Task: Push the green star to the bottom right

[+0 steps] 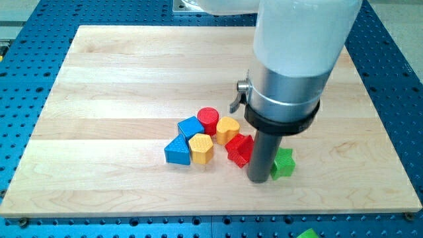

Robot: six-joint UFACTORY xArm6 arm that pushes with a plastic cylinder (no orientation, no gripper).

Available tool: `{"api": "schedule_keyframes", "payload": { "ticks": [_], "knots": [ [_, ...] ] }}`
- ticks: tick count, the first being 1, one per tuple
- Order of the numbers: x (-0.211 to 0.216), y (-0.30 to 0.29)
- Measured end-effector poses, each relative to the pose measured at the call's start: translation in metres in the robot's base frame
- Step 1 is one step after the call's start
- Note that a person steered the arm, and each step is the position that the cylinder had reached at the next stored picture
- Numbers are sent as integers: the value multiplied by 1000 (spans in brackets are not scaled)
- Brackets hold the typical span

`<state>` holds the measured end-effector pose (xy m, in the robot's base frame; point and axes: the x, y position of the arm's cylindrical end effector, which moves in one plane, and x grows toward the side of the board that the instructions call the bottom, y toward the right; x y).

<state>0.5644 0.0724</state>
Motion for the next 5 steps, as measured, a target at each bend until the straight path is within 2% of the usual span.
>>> {"api": "schedule_keyframes", "payload": {
  "ticks": [1,2,4,5],
  "knots": [
    [-20,16],
    [-20,70],
    [-23,57],
    [-26,117]
  ]
}}
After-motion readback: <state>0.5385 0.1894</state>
